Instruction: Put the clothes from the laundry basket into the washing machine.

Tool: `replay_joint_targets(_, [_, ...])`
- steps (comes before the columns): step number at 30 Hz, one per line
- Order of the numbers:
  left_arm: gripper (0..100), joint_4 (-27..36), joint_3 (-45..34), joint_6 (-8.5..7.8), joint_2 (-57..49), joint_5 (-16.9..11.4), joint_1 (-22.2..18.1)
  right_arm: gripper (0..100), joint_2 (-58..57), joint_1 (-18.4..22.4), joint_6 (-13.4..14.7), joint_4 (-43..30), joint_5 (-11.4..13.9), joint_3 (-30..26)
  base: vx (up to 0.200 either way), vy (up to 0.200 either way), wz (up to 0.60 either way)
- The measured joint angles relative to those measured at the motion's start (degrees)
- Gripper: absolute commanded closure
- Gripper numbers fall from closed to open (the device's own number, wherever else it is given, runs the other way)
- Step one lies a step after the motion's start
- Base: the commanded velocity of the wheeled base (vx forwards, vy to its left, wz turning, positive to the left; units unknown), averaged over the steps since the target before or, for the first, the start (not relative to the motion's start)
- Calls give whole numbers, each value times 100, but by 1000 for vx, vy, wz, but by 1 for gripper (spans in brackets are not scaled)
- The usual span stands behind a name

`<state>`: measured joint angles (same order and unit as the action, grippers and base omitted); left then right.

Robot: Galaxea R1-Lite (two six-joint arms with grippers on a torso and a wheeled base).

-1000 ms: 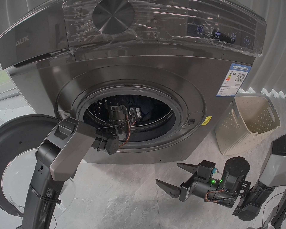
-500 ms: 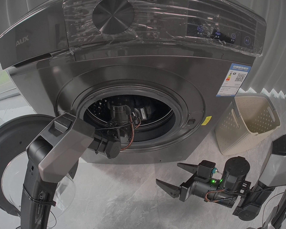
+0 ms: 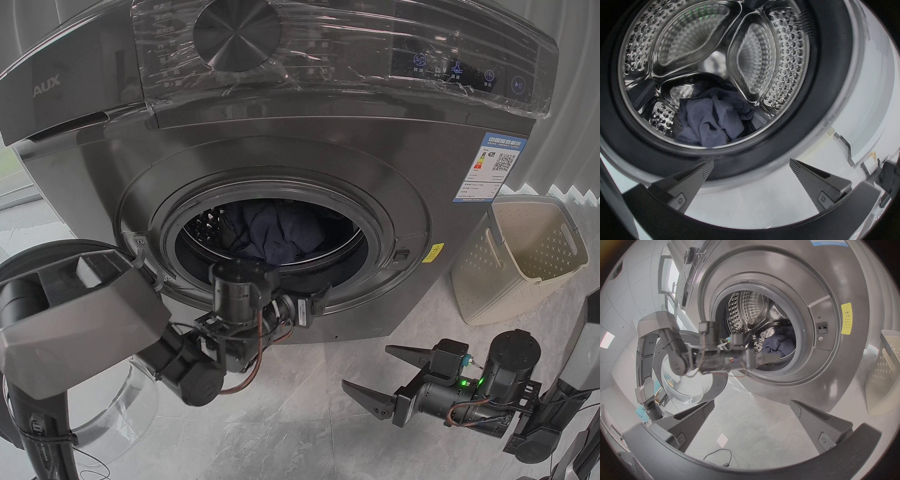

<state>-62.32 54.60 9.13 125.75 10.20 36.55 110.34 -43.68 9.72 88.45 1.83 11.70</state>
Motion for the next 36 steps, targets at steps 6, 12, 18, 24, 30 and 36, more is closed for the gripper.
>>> replay_joint_targets(6, [0, -778, -1715, -238, -750, -112, 223, 0, -439, 230, -4, -7, 2, -357, -133, 0, 0])
replay_joint_targets(12, [0, -1782, -3385, -412, -1587, -180, 347, 0, -1257, 564, -15, -122, -28, -757, -200, 0, 0])
replay_joint_targets(18, [0, -2261, -4626, -536, -2671, -213, 345, 0, -2358, 940, -24, -645, -221, -1013, -200, 0, 0])
replay_joint_targets(24, [0, -1774, -5177, -642, -4072, -229, 145, 0, -3344, 1257, -61, -1584, -451, -1065, -200, 0, 0])
replay_joint_targets(30, [0, -246, -5329, -809, -5641, -255, -94, 0, -4562, 1552, -105, -3060, -519, -1069, -200, 0, 0])
replay_joint_targets(36, [0, 1253, -5357, -878, -7283, -413, -636, 0, -6031, 2083, -140, -4546, -528, -1072, -200, 0, 0])
